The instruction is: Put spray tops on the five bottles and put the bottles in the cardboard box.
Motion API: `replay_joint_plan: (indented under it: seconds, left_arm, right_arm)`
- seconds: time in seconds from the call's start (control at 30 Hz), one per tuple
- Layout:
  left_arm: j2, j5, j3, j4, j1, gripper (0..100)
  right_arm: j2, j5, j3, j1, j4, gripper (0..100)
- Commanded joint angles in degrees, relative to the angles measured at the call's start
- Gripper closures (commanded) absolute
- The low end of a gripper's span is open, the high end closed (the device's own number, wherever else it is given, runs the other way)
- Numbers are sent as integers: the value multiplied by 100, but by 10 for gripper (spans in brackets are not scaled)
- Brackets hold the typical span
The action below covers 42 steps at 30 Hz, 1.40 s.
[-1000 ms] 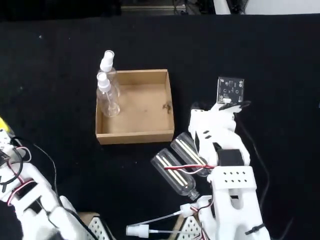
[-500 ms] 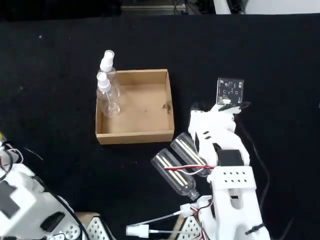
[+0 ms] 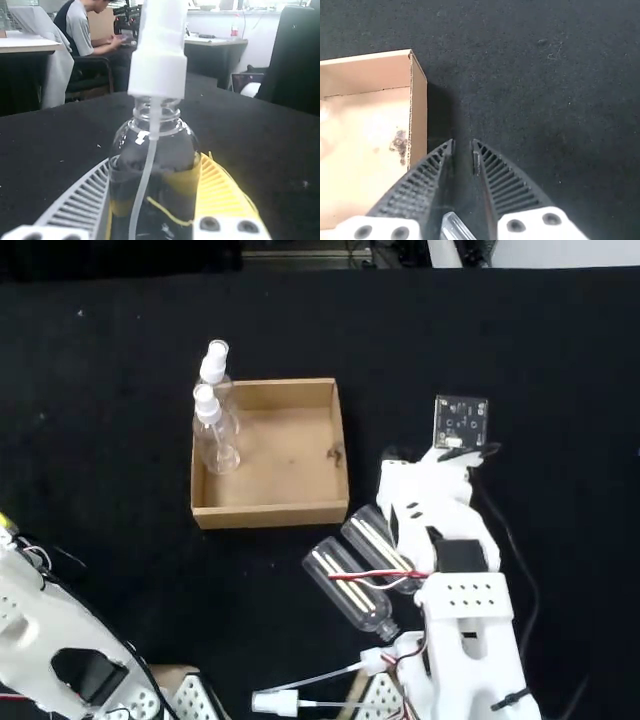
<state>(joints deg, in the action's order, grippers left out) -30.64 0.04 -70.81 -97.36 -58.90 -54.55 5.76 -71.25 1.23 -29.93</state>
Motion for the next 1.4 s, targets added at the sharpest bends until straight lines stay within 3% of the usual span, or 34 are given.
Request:
replay_joint_plan:
  seconds: [0.0, 0.53, 0.8, 1.13, 1.37]
  left_arm:
    - [-9, -9, 171, -185, -92, 949]
    - [-9, -18, 163, -185, -101, 938]
    - [-9, 26, 171, -185, -198, 712]
    - [53, -9, 224, -185, -259, 707]
    - [923, 9, -180, -149, -198, 710]
  right_arm:
    - [-180, 44, 40, 18, 158, 959]
    - [-180, 35, 40, 18, 158, 959]
    - [-180, 18, 40, 18, 158, 959]
    - [-180, 18, 31, 18, 158, 959]
    - [-180, 18, 31, 9, 158, 959]
